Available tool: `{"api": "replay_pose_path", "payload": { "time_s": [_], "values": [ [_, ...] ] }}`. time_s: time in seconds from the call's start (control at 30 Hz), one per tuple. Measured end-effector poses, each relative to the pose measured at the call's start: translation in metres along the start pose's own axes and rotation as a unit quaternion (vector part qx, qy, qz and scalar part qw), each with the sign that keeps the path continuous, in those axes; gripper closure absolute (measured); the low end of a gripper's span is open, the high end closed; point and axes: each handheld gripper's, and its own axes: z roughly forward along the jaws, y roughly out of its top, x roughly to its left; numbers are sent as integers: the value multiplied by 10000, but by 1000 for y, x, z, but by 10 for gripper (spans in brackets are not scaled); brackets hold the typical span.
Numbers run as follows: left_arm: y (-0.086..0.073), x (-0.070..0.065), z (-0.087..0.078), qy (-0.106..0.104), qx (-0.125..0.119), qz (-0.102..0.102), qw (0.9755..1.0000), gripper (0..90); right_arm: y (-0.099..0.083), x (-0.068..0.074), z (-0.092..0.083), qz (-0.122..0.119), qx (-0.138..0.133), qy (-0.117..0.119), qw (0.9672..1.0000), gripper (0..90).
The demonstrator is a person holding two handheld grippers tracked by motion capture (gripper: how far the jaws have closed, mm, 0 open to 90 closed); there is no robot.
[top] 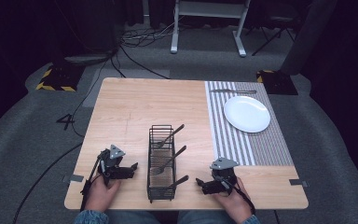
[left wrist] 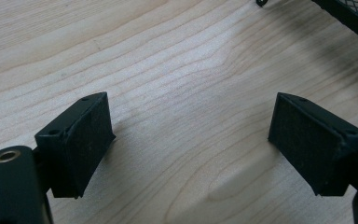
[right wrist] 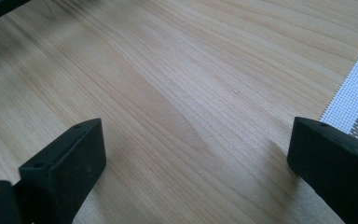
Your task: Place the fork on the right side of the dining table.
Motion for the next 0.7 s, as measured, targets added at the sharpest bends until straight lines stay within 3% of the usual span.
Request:
{"api": "replay_pose_path", "payload": {
  "time_s": [0.17,0.27,0.33,0.37,0.4,0.53,0.7],
  "values": [
    [0,0,0,0,3,3,10000,136,0,2,-1,36,17,-28,10000,67],
    [0,0,0,0,2,1,10000,136,1,7,-5,36,25,-41,10000,198],
    [0,0,0,-1,1,2,10000,136,2,8,-6,42,48,-50,10000,222],
    [0,0,0,-1,2,1,10000,136,4,11,-9,10,151,-20,9999,329],
    [0,0,0,0,3,2,10000,136,4,11,-9,10,151,-20,9999,329],
    [0,0,0,-1,2,1,10000,135,13,17,-14,-78,482,111,9987,454],
    [0,0,0,-1,3,1,10000,135,24,21,-31,29,328,436,9985,477]
  ]
}}
